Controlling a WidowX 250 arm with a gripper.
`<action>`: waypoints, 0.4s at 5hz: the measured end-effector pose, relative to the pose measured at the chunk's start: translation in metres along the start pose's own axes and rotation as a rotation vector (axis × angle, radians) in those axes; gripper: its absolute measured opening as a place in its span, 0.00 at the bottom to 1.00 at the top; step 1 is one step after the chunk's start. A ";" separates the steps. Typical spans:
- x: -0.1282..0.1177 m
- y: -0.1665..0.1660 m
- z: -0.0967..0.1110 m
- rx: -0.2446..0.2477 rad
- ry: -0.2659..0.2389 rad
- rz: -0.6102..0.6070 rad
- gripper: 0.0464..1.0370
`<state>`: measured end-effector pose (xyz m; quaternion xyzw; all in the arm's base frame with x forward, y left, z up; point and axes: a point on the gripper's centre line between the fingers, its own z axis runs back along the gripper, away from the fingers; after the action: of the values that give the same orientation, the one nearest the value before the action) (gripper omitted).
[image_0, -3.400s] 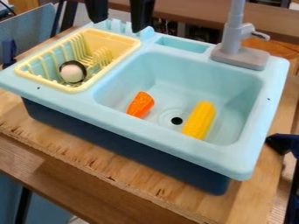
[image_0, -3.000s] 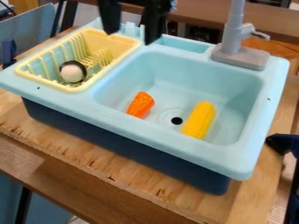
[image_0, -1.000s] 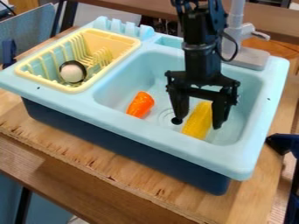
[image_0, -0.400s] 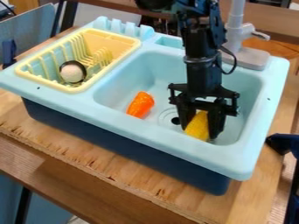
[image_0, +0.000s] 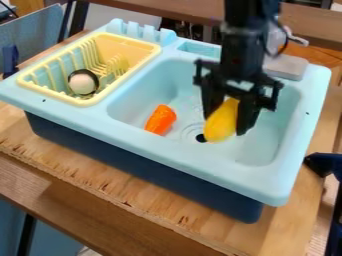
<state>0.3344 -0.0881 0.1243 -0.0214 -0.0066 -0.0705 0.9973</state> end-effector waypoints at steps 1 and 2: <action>-0.006 0.003 0.018 0.018 -0.042 0.006 0.58; -0.009 0.017 0.012 -0.004 -0.023 0.038 0.58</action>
<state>0.3279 -0.0695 0.1356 -0.0241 -0.0177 -0.0512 0.9982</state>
